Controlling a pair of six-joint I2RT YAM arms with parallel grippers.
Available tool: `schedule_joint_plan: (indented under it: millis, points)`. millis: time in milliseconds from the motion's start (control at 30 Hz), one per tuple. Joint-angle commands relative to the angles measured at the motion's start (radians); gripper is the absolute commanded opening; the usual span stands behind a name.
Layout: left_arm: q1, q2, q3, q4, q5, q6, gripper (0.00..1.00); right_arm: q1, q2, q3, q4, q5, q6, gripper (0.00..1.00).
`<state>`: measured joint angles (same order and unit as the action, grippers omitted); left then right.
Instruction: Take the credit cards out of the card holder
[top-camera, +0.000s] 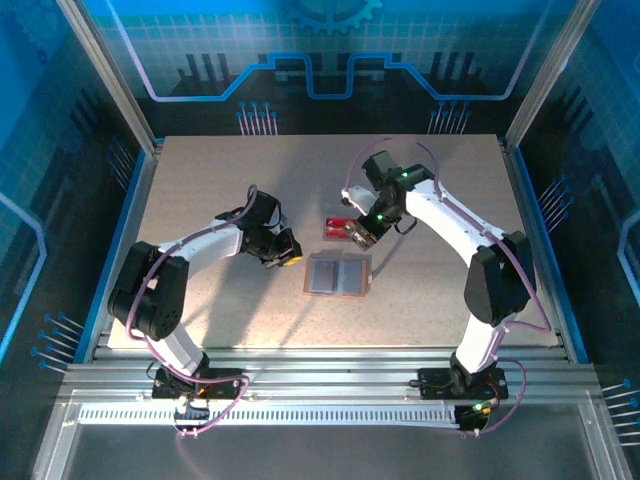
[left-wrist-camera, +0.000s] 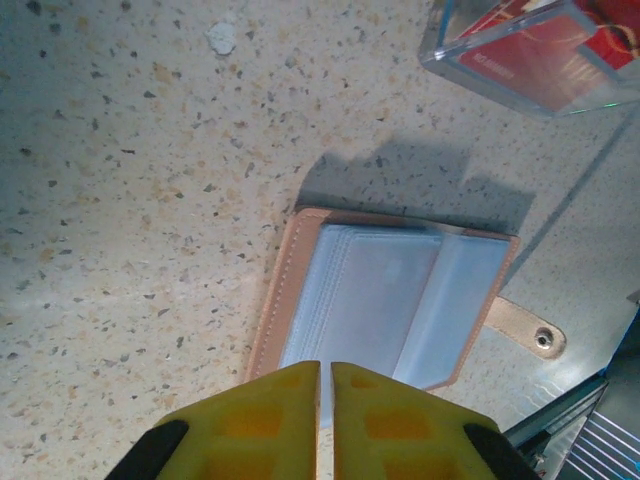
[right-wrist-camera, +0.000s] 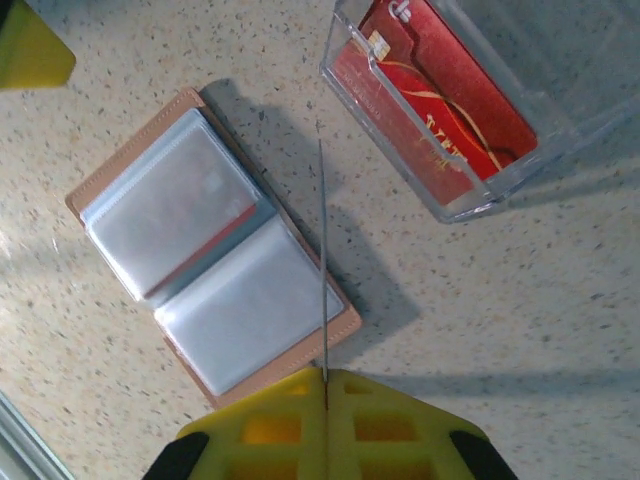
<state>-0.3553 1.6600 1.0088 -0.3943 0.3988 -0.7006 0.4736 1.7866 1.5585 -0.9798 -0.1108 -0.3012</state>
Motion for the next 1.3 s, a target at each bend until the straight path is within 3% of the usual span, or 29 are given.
schedule_joint_plan:
  millis: [0,167,367,1000,1267]
  points:
    - [0.016,-0.05,-0.015,-0.029,-0.009,0.029,0.11,0.034,0.028,0.062,-0.096,0.04,-0.242,0.0]
    - [0.024,-0.062,-0.013,-0.042,-0.014,0.029,0.12,0.057,0.106,0.19,-0.21,0.074,-0.392,0.0]
    - [0.027,-0.092,-0.023,-0.041,-0.03,0.014,0.12,0.056,0.217,0.353,-0.284,0.17,-0.466,0.0]
    - [0.036,-0.072,0.019,-0.077,-0.04,0.024,0.12,0.037,0.57,0.902,-0.509,0.148,-0.616,0.0]
    - [0.042,-0.033,0.039,-0.086,-0.037,0.021,0.12,0.022,0.625,0.961,-0.495,0.162,-0.667,0.0]
